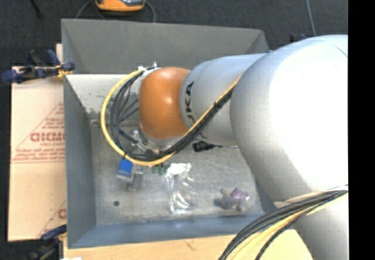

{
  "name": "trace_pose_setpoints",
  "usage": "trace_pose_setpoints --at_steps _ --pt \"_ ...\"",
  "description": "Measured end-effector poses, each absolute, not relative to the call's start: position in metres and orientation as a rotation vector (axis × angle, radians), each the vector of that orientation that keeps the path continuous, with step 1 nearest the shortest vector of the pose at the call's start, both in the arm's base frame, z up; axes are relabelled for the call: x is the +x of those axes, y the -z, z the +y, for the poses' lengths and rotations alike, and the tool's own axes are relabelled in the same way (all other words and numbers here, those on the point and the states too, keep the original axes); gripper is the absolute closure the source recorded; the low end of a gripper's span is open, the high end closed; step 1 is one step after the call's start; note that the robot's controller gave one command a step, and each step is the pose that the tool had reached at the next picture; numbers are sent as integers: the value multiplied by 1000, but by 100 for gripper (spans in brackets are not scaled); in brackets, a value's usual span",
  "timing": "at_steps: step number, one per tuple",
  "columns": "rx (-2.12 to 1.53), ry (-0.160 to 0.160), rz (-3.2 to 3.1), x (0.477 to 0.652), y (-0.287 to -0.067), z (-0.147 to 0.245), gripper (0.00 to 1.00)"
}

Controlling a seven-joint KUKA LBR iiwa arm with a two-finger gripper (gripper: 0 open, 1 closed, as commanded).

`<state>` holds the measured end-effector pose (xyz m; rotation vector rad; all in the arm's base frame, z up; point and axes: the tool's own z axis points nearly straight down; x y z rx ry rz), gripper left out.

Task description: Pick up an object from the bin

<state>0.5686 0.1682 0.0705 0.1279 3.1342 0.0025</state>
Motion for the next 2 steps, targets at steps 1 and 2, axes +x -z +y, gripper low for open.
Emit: trace_pose_setpoints --at_steps 1,2 --pt "138 -5 3135 568 -70 167 100" --pt "181 -8 3126 563 -226 188 100"
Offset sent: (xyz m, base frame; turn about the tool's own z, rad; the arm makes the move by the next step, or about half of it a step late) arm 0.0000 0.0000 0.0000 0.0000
